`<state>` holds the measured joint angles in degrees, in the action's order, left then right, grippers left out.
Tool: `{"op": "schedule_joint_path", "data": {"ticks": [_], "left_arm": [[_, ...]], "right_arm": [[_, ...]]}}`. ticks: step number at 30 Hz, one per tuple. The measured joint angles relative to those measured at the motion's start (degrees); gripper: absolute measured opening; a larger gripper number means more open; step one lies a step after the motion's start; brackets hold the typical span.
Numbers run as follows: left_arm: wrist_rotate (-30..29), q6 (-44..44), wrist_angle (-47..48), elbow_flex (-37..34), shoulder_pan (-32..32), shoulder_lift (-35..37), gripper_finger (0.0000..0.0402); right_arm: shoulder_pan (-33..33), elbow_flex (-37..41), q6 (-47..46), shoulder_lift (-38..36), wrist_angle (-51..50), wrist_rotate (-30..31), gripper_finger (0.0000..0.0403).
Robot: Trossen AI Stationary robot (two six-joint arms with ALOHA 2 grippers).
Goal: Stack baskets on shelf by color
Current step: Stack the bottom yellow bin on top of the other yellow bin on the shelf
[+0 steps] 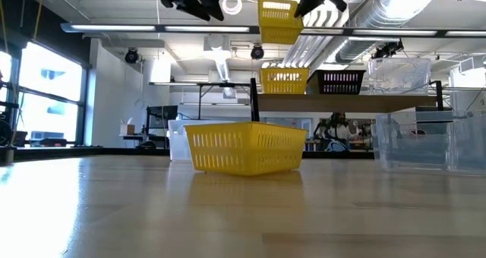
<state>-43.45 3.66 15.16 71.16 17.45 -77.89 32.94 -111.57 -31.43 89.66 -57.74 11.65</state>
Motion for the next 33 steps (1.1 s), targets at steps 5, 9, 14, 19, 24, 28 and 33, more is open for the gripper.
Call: {"op": "schedule_joint_path", "data": {"ticks": [5, 9, 14, 19, 24, 28, 33], "left_arm": [[1.9, 3.3, 0.0, 0.0, 0.9, 0.0, 0.0229], [2.9, 4.7, 0.1, 0.0, 1.1, 0.0, 0.0229], [3.7, 4.8, 1.8, 0.0, 1.2, 0.0, 0.0229], [4.1, 4.6, 5.0, 0.0, 1.2, 0.0, 0.0229], [4.1, 4.5, 6.9, 0.0, 1.2, 0.0, 0.0229], [4.1, 4.5, 7.4, 0.0, 1.2, 0.0, 0.0229], [4.2, 4.5, 7.4, 0.0, 1.2, 0.0, 0.0229]], "right_arm": [[3.7, 0.2, -8.0, 1.2, -2.4, -11.0, 0.0], [6.0, 0.2, -12.9, 2.9, -6.0, -18.9, 0.0], [7.7, 0.3, -13.7, 6.0, -10.9, -25.1, 0.0], [8.3, 0.3, -12.6, 9.1, -14.0, -27.1, 0.0], [8.7, 0.3, -12.2, 11.5, -14.4, -29.0, 0.0], [9.1, 0.3, -12.0, 12.9, -16.3, -30.3, 0.0], [9.8, 0.3, -12.1, 13.1, -17.0, -30.7, 0.0]]}}
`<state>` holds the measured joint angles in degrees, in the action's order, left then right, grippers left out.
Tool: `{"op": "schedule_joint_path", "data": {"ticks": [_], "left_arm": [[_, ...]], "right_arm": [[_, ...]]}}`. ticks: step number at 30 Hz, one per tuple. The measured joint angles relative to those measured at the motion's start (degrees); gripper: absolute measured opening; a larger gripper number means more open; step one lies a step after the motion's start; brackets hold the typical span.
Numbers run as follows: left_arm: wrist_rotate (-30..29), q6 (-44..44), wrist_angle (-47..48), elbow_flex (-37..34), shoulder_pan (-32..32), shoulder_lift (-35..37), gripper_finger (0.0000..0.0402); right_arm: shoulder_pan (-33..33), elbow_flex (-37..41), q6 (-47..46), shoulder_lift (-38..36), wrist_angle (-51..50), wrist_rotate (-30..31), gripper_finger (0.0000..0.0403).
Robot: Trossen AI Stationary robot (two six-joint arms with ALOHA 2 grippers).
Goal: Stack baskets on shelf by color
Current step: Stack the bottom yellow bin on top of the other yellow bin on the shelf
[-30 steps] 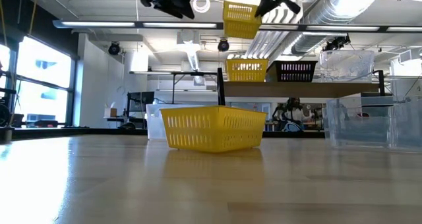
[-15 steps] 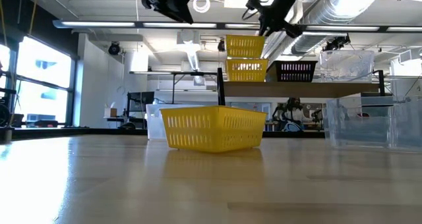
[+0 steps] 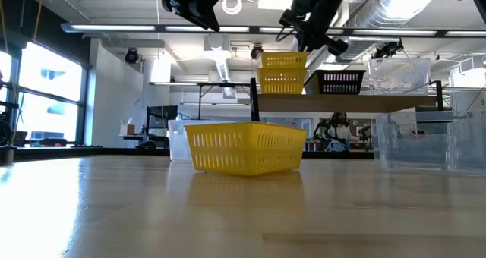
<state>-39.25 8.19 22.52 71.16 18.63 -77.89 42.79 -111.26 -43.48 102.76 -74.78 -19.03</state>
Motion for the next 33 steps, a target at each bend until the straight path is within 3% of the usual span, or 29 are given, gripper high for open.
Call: {"op": "schedule_joint_path", "data": {"ticks": [28, 33], "left_arm": [[0.0, 0.0, -0.1, 0.0, 0.0, 0.0, 0.0229], [-0.2, 0.9, -0.1, 0.0, 0.0, 0.0, 0.0229]], "right_arm": [[0.1, 0.0, 0.0, 0.0, -1.2, 1.1, 0.0001], [0.1, 0.0, 1.5, 0.0, -1.2, 1.3, 0.0037]]}}
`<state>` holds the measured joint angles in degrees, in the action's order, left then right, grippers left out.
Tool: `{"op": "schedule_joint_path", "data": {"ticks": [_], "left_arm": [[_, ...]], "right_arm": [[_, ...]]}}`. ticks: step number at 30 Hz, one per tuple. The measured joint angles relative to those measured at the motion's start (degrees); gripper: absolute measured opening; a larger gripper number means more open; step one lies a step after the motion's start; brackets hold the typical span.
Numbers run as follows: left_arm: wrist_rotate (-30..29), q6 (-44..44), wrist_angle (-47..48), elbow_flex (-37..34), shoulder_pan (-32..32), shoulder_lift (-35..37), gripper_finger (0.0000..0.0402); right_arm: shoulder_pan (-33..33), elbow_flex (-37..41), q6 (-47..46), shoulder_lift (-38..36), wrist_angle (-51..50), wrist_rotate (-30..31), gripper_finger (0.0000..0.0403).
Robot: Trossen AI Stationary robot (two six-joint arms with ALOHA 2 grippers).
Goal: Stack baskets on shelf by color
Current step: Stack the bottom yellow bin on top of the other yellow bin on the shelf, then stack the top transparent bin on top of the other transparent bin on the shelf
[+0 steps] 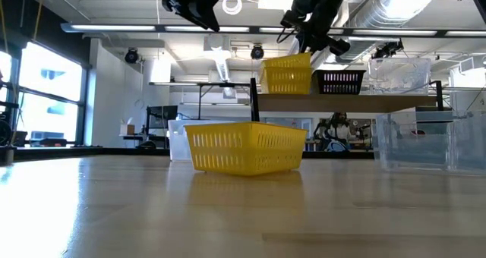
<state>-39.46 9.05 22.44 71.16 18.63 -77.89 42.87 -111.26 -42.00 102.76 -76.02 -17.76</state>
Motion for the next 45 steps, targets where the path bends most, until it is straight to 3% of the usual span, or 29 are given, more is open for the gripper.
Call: {"op": "schedule_joint_path", "data": {"ticks": [9, 17, 23, 29, 36, 45], "left_arm": [[-0.2, 0.2, 0.0, 0.0, 0.2, 0.0, 0.0229], [-0.2, 0.2, 0.0, 0.0, 0.2, 0.0, 0.0229], [-0.2, 0.2, 2.8, 0.0, 0.2, 0.0, 0.0229], [0.9, -0.8, 7.2, 0.0, 0.2, 0.0, 0.0229], [5.9, -5.9, 13.1, 0.0, 1.0, 0.0, 0.0229], [16.1, -18.1, 18.6, 0.0, 9.4, 0.0, 0.0229]], "right_arm": [[0.3, 0.0, 0.0, 0.0, 0.0, -0.3, 0.0116], [-0.6, 0.0, 4.2, -1.3, -1.6, -2.6, 0.0124], [-4.1, 0.0, 15.5, -4.2, -6.1, -1.4, 0.0124], [-11.3, 0.0, 21.4, -6.1, -10.3, 8.8, 0.0124], [-20.1, 0.0, 21.5, -6.8, -12.7, 16.1, 0.0124], [-30.8, 0.0, 18.5, -6.8, -14.0, 24.1, 0.0124]]}}
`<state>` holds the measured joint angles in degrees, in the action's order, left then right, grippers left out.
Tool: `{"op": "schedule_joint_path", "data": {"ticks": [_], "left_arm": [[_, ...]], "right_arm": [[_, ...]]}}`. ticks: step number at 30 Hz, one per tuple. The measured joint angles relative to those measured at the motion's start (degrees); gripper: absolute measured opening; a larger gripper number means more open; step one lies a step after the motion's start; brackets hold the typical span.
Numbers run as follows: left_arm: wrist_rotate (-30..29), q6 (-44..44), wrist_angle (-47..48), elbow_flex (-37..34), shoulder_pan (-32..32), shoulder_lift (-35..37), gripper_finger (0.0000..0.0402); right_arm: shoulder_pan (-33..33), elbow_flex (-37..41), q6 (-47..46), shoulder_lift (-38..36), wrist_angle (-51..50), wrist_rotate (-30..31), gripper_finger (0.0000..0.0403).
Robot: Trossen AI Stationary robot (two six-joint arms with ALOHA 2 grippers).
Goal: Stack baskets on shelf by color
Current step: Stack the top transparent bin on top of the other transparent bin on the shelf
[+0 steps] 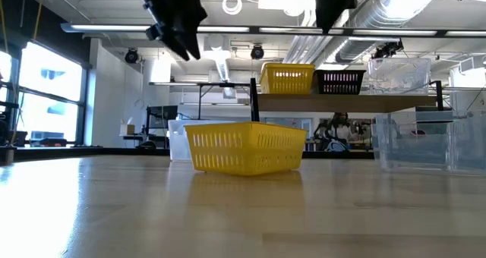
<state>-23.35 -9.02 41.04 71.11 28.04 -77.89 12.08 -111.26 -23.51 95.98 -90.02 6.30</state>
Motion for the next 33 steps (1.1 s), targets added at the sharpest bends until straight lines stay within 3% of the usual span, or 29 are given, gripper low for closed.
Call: {"op": "schedule_joint_path", "data": {"ticks": [6, 12, 24, 33], "left_arm": [[3.1, -5.4, 1.2, 0.0, 7.1, -0.3, 0.0229], [6.5, -14.2, 1.5, 0.0, 12.1, -2.6, 0.0229], [14.6, -27.9, 4.7, -0.1, 13.7, -12.0, 0.0205], [14.6, -32.1, 4.7, 0.0, 13.0, -15.6, 0.0189]], "right_arm": [[-4.7, 0.0, -0.6, 0.0, 0.0, 5.0, 0.0124], [-5.5, 0.0, 0.5, 0.0, 0.0, 5.6, 0.0124], [-4.1, 0.0, 10.0, 0.0, 0.1, 5.5, 0.0124], [-1.8, 0.0, 16.0, 0.0, 0.4, 4.6, 0.0124]]}}
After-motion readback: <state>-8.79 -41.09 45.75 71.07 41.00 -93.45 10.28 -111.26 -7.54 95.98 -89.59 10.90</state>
